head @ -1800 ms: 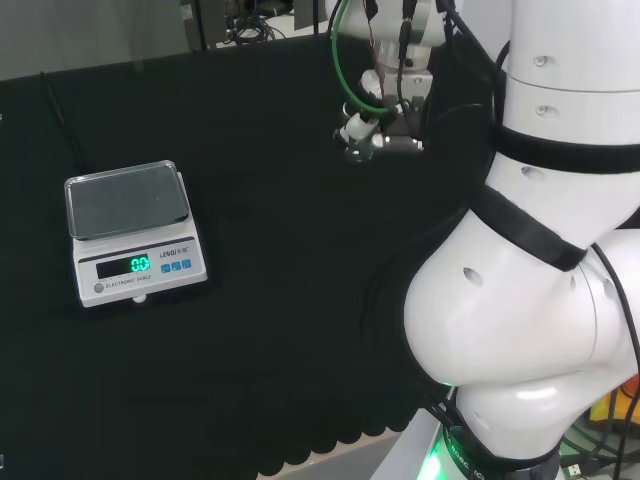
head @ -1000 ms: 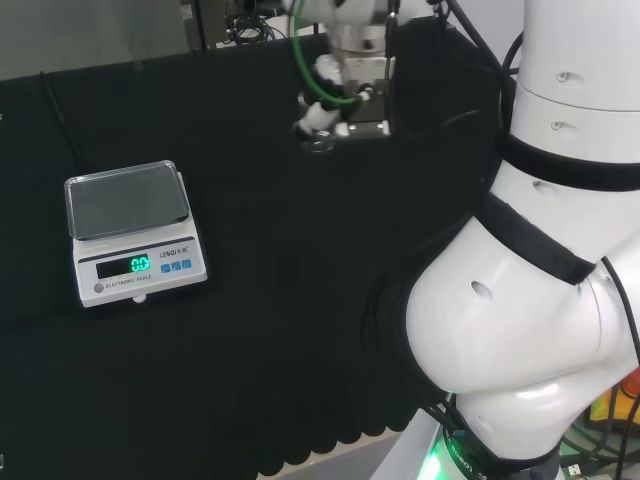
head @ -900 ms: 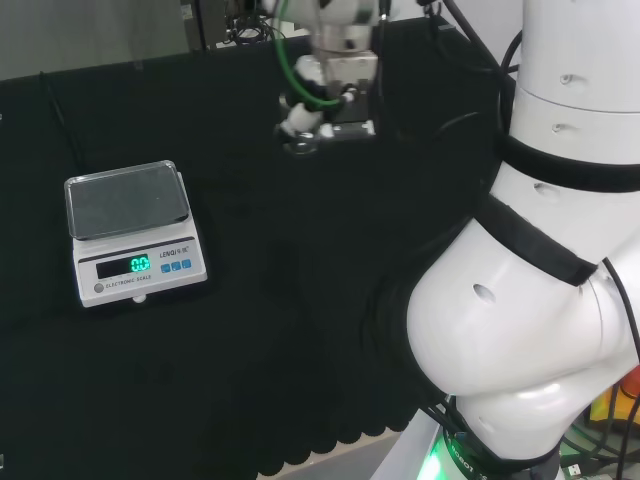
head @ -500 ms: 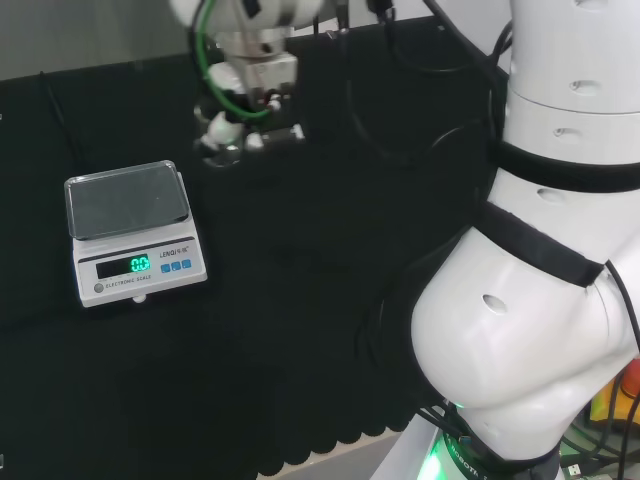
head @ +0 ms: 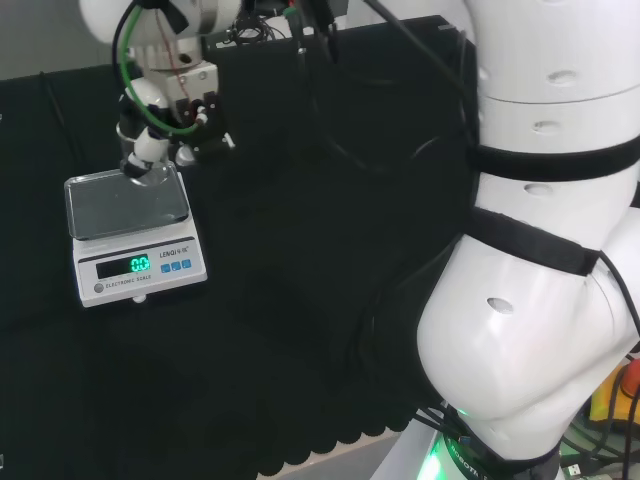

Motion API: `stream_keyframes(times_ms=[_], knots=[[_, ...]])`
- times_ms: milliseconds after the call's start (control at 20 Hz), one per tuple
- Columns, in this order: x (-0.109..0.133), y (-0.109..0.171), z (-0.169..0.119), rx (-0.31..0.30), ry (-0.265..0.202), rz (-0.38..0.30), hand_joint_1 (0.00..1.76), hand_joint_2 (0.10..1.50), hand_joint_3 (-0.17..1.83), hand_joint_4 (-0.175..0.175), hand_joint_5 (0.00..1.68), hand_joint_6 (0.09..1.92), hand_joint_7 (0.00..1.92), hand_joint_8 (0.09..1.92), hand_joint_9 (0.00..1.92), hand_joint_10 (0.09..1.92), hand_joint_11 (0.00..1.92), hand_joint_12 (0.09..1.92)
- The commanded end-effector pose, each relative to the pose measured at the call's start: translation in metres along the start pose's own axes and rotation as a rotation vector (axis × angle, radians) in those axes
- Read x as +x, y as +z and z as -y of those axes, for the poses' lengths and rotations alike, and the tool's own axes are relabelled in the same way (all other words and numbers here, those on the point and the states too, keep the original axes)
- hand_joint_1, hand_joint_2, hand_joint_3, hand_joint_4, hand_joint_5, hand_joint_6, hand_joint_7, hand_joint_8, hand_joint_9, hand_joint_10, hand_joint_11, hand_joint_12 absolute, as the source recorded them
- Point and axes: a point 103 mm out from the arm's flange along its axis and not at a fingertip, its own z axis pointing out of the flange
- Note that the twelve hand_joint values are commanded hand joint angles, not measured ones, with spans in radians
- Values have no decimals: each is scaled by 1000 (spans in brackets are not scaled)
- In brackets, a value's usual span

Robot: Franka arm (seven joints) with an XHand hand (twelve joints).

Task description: Put the beaker on the electronic balance.

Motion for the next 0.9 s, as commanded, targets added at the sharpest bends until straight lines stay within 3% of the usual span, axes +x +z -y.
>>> stream_keyframes(times_ms=[50,350,600,700,850,900], knots=[[24,28,-18,77,-42,13,1221,1123,144,-175,807,1265,846,1293,1239,1109,1324,981],[18,38,-25,108,-36,25,1221,1124,141,-175,807,1265,846,1293,1243,1108,1328,983],[14,40,-24,125,-35,33,1116,1090,162,-141,869,1196,894,1423,1261,1079,1358,965],[12,40,-23,150,-41,26,1096,1082,173,-102,873,1191,892,1412,1265,1052,1341,972],[11,36,-22,186,-52,22,1033,739,585,-96,548,1149,812,1331,1247,907,1197,1050],[10,35,-21,188,-56,21,957,649,644,-79,383,975,703,1247,1126,862,1026,1120]])
